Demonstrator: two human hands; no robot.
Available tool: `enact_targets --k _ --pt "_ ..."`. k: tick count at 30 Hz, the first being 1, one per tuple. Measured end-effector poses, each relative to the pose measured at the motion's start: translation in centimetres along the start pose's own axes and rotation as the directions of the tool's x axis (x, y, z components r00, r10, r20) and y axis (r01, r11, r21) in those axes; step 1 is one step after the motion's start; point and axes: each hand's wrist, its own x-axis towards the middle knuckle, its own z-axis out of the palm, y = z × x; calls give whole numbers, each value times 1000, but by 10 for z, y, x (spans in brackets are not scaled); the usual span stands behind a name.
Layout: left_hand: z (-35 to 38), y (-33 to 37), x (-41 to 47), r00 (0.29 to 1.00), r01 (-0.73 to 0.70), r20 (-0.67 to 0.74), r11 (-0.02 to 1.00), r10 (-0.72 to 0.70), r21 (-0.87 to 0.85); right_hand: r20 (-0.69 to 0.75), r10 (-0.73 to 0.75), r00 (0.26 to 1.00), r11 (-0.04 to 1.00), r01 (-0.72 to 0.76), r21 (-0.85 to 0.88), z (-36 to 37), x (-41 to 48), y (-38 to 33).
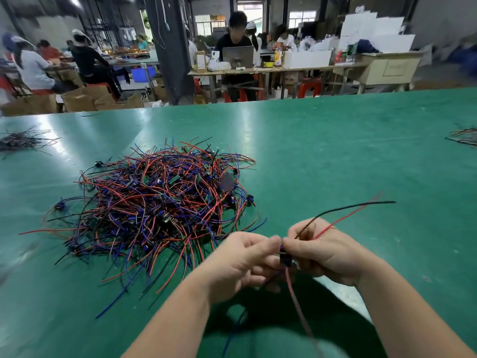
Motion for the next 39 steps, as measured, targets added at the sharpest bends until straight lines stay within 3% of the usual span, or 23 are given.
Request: enact_targets --k 2,4,8,9,12,15,18,22,28,32,39 --pt "9 -6 4 997 -53 -52 998 52 -33 -186 -40 982 989 12 -150 2 5 1" --pt "9 -7 7 990 -98 -113 992 89 -78 -309 -90 947 980 29 -196 0 9 2" --pt "16 -15 14 966 -105 -251 981 62 -164 -352 -204 913 870 4 -493 1 15 7" --pt "18 -16 15 962 -103 -269 978 51 -182 -361 -202 911 873 0 -488 1 16 8" --pt "19 -13 14 960 -99 -276 973 39 -210 -314 -86 946 994 61 -89 2 15 8" --pt "17 -7 11 965 -99 -261 969 38 -226 -212 -10 977 965 65 254 -2 13 4" --pt "17 -5 9 963 -93 -266 972 33 -214 -209 -19 978 964 73 255 -2 12 2" --pt "19 -5 9 963 -80 -267 983 34 -163 -307 -3 952 977 69 202 -3 14 0" --pt "20 -4 5 986 -22 -165 997 10 -75 -536 145 832 856 167 490 -32 15 -8" --pt "26 -1 -1 999 44 -30 999 -45 -30 -621 156 768 771 298 563 -46 11 -11" --pt "21 -1 -4 993 95 78 993 -90 -68 -626 125 770 734 352 580 -41 13 -9"
